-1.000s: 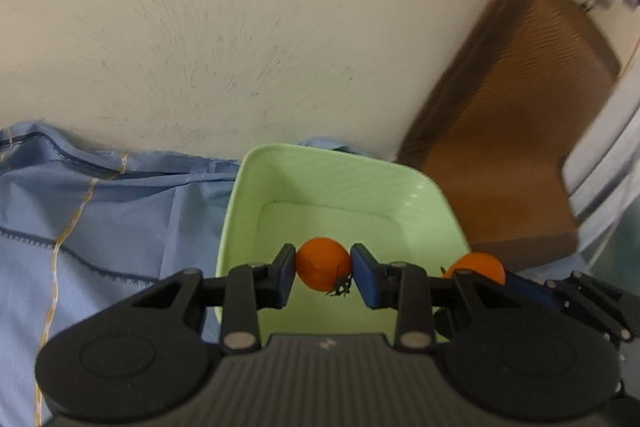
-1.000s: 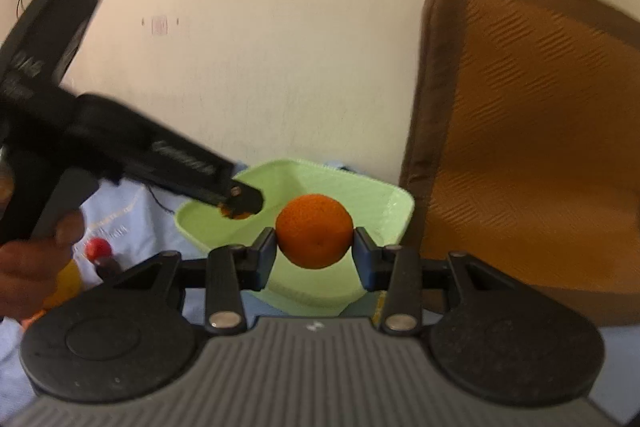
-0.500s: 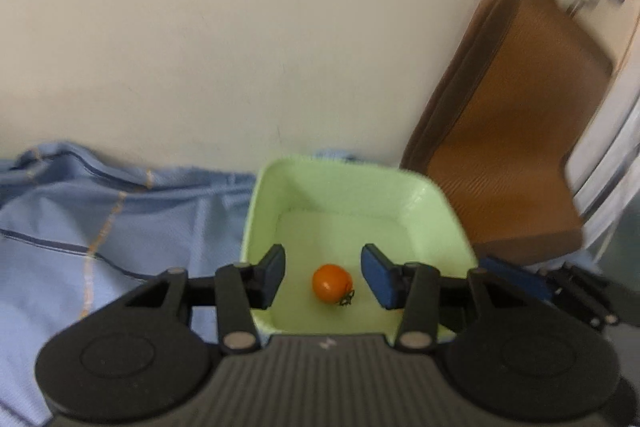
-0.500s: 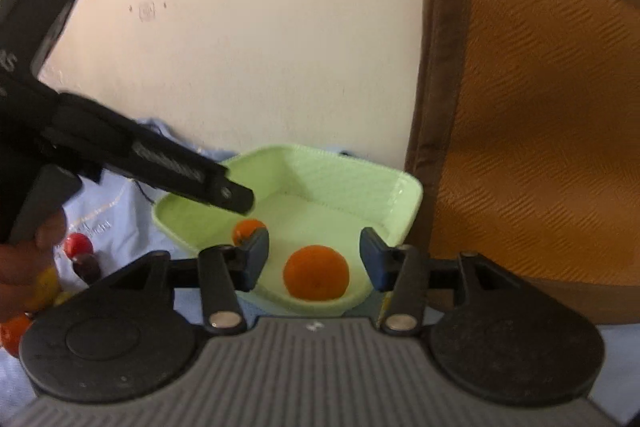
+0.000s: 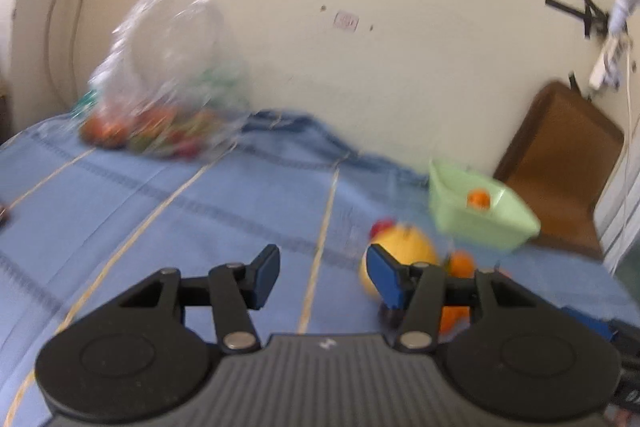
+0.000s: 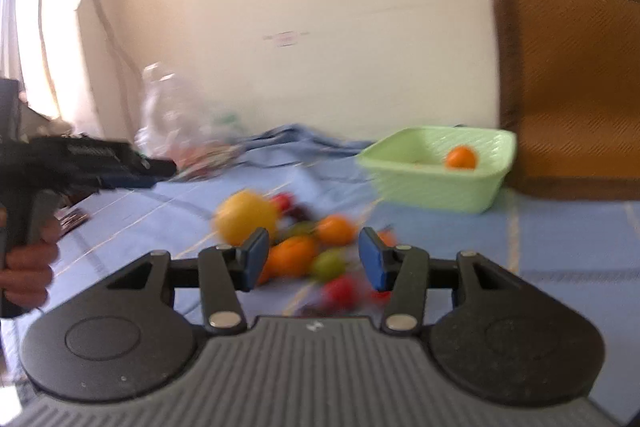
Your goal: Organize fruits
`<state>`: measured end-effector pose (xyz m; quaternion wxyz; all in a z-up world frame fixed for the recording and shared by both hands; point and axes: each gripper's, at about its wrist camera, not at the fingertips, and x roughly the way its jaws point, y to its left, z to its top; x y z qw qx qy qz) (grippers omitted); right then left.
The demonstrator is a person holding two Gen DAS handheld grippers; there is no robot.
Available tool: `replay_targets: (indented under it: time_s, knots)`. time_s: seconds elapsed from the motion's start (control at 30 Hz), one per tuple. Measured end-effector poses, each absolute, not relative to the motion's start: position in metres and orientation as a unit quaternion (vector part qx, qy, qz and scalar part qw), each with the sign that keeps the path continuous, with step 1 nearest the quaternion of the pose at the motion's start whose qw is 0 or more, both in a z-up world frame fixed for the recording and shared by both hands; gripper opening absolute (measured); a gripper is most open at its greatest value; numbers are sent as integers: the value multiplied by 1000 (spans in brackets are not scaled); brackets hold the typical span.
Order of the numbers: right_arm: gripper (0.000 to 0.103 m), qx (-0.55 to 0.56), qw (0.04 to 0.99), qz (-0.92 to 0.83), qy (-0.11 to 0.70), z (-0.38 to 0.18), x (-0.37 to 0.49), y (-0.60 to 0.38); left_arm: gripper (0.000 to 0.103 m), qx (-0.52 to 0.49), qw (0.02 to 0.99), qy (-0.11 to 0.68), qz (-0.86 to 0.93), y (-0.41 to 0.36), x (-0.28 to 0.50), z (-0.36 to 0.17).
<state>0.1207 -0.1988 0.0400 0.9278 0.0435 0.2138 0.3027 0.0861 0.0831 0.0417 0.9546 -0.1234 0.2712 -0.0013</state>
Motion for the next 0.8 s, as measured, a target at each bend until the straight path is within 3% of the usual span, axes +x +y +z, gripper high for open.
replay_targets:
  time_s: [0.37, 0.8]
  knots:
    - [52, 117, 933, 221, 259, 7, 80, -194, 49, -12, 958, 284, -27, 29, 58, 5]
    - [52, 107, 933, 211, 270, 0, 75, -192, 49, -30, 951, 308, -13, 32, 63, -3]
